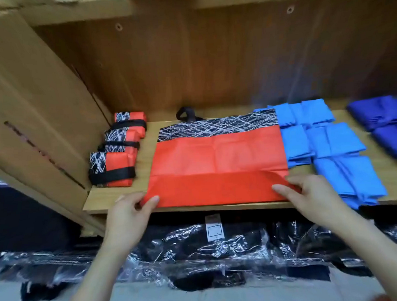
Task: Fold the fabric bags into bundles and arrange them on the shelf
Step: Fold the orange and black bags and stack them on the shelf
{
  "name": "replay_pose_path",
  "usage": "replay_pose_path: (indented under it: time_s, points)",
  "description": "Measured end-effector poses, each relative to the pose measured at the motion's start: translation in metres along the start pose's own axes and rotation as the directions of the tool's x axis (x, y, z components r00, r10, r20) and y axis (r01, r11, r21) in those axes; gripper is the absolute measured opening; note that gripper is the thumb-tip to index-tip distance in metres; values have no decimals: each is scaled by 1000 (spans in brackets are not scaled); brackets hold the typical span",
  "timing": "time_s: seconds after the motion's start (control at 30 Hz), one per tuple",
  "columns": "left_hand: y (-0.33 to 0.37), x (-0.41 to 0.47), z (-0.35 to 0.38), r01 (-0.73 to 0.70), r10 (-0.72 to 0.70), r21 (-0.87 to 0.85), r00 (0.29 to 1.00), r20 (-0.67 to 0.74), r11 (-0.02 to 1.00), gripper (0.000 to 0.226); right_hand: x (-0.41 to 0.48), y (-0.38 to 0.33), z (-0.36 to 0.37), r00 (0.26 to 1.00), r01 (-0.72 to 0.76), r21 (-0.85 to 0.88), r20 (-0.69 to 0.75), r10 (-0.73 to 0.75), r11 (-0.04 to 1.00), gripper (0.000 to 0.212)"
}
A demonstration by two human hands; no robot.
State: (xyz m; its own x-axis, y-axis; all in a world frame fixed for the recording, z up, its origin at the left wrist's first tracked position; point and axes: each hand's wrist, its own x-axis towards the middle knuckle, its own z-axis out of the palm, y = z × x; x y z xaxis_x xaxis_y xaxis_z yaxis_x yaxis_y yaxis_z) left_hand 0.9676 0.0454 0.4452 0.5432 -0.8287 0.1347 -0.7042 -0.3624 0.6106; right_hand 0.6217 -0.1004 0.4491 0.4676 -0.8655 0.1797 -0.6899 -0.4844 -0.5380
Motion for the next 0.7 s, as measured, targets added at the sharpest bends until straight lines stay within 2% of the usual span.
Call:
replay_pose_path:
  time_s: [0.17, 0.23, 0.3, 0.37, 0.47, 0.57, 0.63, 0.7]
  points:
    - [7, 0, 3, 42, -42, -22, 999, -20, 999, 23, -3, -19, 17, 963, -245, -17, -117, 242, 969, 20]
    - [6, 3, 7, -8, 9, -29, 999, 37, 1000, 29, -4, -23, 26, 942, -294, -18, -174, 287, 956, 28]
    - [2, 8, 11, -198, 192, 84, 979, 73, 977, 26, -5, -26, 34, 943, -286, -34, -189, 274, 958, 33]
    - [-5, 12, 13, -372, 356, 220, 928, 108, 902, 23, -7, -27, 38, 957, -222, -61, -206, 205, 973, 36]
    - [-13, 20, 11, -497, 462, 279, 868, 184, 822, 34, -10, -25, 45, 970, -105, -243, -238, 46, 964, 31]
    - [-18, 20, 8, -566, 454, 239, 799, 394, 789, 55, -12, -26, 52, 991, 15, -437, -116, -73, 899, 41]
    - [-21, 23, 7, -607, 467, 252, 765, 444, 754, 66, -14, -25, 47, 997, 73, -398, 12, -75, 914, 42]
    - [-22, 27, 6, -632, 489, 248, 746, 451, 734, 60, -19, -20, 39, 986, 96, -356, 164, -39, 930, 63]
